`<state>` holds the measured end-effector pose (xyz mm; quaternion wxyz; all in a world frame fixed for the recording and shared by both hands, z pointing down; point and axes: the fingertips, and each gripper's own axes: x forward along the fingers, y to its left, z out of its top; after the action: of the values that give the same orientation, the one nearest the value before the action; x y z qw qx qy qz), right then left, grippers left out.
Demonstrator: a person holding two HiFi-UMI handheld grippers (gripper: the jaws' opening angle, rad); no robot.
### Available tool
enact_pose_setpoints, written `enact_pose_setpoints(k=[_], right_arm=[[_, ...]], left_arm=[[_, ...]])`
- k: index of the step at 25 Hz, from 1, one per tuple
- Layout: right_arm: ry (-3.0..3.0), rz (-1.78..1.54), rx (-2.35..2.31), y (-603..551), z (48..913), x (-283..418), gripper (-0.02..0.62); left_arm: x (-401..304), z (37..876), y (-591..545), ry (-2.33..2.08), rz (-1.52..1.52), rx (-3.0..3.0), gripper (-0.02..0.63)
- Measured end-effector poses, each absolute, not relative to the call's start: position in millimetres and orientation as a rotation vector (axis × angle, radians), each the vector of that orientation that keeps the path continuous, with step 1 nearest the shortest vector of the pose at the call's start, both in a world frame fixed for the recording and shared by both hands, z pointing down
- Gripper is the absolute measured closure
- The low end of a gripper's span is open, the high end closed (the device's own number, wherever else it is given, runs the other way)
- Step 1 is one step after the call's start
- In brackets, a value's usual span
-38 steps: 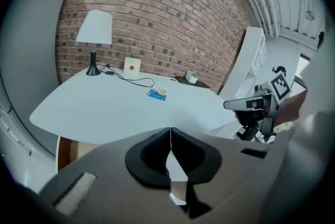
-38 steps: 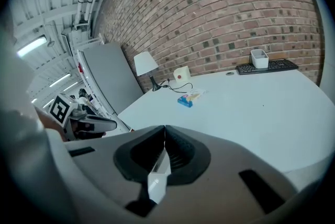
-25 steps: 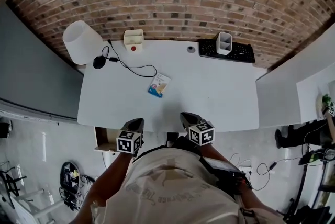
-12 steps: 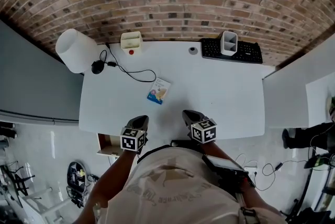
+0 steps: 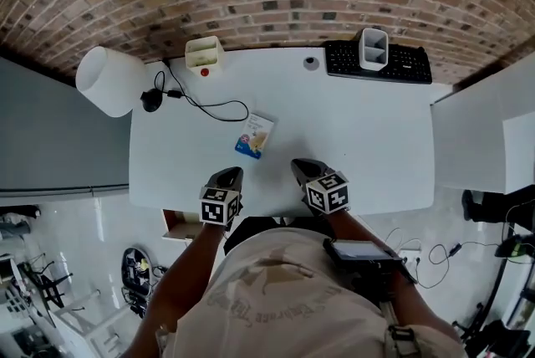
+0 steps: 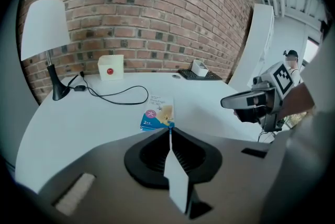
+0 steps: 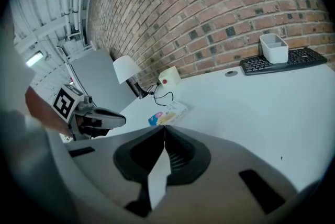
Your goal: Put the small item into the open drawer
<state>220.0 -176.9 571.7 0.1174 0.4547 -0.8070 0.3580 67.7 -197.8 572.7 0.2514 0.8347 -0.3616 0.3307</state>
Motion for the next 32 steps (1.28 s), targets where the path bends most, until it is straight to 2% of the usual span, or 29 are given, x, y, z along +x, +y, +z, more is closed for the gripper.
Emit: enact_pose_setpoints(k=[5, 12, 24, 32], right_arm=[[-2.364, 1.076, 1.316, -182.2, 575.2, 219.7, 0.589], [-2.354, 1.106, 1.329, -191.7, 578.9, 227.3, 0.589], [-2.319, 1.182, 1.397, -190.4, 588.5, 250.8, 0.589], [-2.293, 1.219, 1.405, -190.4, 599.0, 265.6, 0.589]], left_arm=[[72.6, 580.9, -211.4, -0.975, 0.973, 2.266, 0.579], [88.3, 593.5, -236.3, -0.916, 1.101, 2.262, 0.448], [126.9, 626.1, -269.3, -0.724, 1.366, 2.238, 0.265], [133.9, 645.8, -298.5, -0.757, 1.414, 2.097, 0.221]])
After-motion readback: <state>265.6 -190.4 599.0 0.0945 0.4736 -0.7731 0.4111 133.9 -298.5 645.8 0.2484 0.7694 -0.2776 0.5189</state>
